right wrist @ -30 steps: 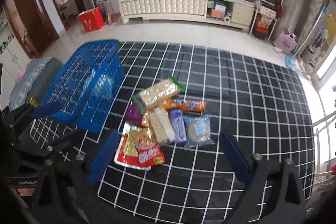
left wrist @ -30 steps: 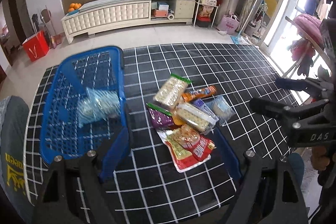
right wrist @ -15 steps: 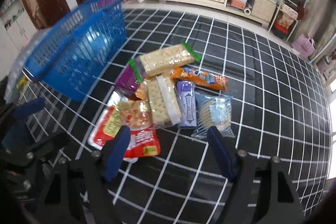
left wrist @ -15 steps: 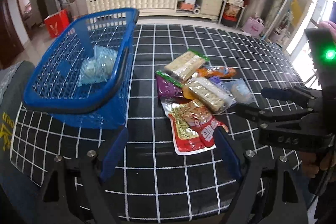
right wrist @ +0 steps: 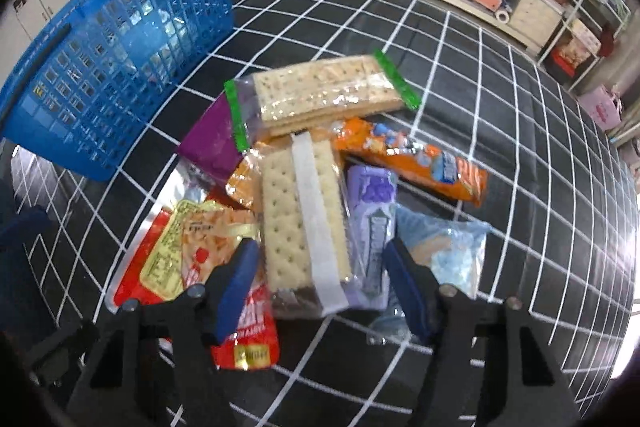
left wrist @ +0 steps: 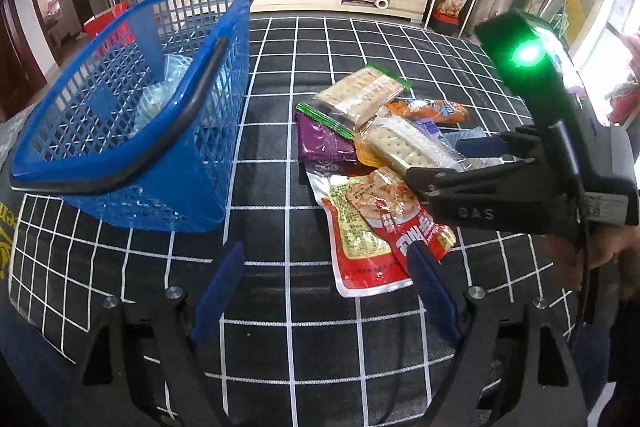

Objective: Organize snacks
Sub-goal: 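Grasp the clear cracker pack with white strip using the right gripper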

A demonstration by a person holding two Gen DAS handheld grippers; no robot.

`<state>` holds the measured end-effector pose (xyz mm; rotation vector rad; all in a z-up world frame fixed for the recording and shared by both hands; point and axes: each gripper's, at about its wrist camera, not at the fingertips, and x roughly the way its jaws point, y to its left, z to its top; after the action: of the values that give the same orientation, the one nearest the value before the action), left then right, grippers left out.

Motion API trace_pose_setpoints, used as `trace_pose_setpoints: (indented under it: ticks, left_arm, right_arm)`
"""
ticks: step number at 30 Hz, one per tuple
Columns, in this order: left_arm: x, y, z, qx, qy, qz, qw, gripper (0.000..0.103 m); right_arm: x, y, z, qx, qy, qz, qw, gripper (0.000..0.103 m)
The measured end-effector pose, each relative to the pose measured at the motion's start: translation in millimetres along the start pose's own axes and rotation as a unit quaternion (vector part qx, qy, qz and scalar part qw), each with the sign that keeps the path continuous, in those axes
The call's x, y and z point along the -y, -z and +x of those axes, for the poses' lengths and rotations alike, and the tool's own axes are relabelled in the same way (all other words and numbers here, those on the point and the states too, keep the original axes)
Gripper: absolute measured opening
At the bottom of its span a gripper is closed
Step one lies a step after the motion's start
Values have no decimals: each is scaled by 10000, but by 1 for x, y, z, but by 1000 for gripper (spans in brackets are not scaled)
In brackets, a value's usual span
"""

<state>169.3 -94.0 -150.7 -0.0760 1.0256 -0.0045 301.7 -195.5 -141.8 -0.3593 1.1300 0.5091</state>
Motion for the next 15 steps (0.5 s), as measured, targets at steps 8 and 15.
trace_pose_setpoints:
  ticks: [8,15]
  left_arm:
    - [-1,3,7,-101,14,-19,9999,82]
    - [5,3,-2,-53,130,51,9999,82]
  right_arm:
    - [-18,2,2,103,714,-619,9955,44]
    - [5,20,-36,484,221,22,9986,41]
